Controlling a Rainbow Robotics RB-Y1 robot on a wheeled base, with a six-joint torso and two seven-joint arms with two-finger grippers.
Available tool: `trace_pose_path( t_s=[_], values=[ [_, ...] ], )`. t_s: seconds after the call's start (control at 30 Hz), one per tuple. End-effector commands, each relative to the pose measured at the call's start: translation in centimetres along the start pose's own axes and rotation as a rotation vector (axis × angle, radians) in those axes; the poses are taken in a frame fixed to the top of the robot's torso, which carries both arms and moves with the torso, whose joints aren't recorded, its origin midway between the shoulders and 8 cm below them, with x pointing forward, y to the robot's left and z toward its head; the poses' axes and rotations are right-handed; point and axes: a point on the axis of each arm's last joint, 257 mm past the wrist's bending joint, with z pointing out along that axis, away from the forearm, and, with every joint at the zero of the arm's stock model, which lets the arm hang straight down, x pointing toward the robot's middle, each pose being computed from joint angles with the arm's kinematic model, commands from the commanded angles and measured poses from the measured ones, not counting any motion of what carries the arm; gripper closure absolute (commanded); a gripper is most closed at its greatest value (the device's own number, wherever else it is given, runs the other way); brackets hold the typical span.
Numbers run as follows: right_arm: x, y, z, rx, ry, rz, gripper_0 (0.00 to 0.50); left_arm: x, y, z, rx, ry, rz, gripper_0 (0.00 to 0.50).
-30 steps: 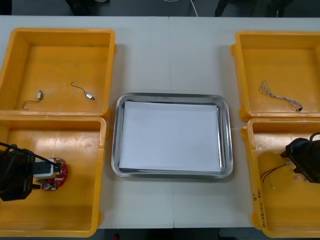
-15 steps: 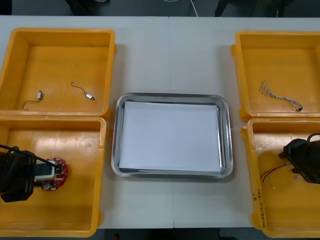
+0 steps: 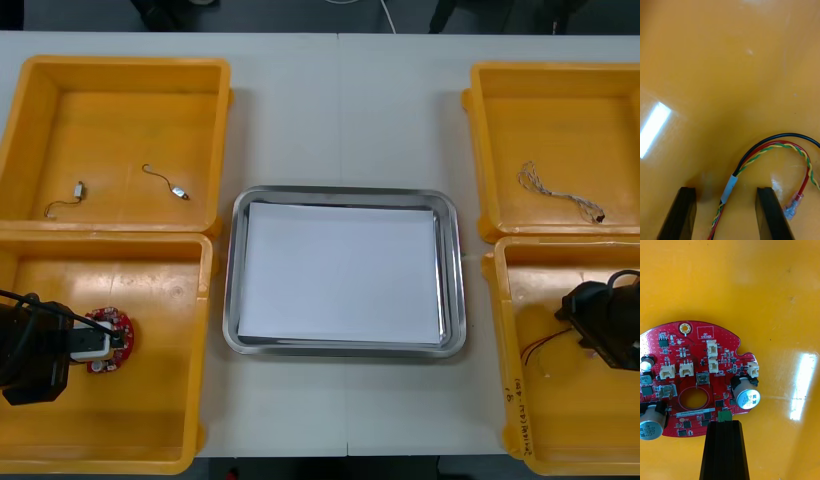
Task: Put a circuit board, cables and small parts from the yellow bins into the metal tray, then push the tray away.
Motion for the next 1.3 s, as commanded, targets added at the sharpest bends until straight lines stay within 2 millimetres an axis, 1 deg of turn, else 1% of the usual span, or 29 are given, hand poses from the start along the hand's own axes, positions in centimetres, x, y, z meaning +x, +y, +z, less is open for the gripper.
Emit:
trace_pose_path(
  t_s=[0.03,0.07,0.1,0.23,0.43,0.57,0.67,0.87,1.07,1.2,1.3],
  values=[
    [1.4,-1.0,0.8,0.014,0.015,0.029,0.268,-0.3,-1.3,0.7,0.019,-0.013,0.153,0.5],
    [1.4,-0.9,0.8,0.013,0.014,0.029,0.416,-0.4,-1.2,0.6,0.018,-0.014,0.154,0.5],
    [1.4,-1.0,0.8,0.015,0.013,0.029,0.494,-0.5,-1.1,0.5,0.016,-0.015,0.156,0.5],
    [1.4,-1.1,0.9,0.016,0.013,0.029,0.5,-1.0,-0.8,0.0,0.009,-0.023,0.161,0.5],
    [1.2,-0.9,0.8,0.011,0.007,0.029,0.5,-1.3,-0.2,-1.6,0.011,-0.013,0.176,0.5],
    [0.7,-0.7,0.6,0.003,-0.004,0.028,0.5,-1.4,0.1,-2.3,0.011,-0.013,0.171,0.5],
    [0.1,-0.3,-0.1,-0.004,-0.017,0.025,0.5,-1.7,0.4,-2.9,0.012,-0.018,0.159,0.5],
    [-1.4,0.7,-2.1,-0.008,-0.039,0.014,0.5,-2.1,0.9,-4.1,0.013,-0.022,0.149,0.5],
    [-3.1,1.9,-5.0,-0.012,-0.075,-0.016,0.5,-2.3,1.7,-5.7,0.012,-0.016,0.137,0.5],
    [-3.5,1.9,-6.9,0.002,-0.084,-0.034,0.5,-2.4,1.8,-6.5,0.009,-0.012,0.132,0.5],
    [-3.5,1.7,-8.7,0.024,-0.085,-0.054,0.5,-2.4,1.7,-6.4,0.012,-0.014,0.122,0.5]
  ],
)
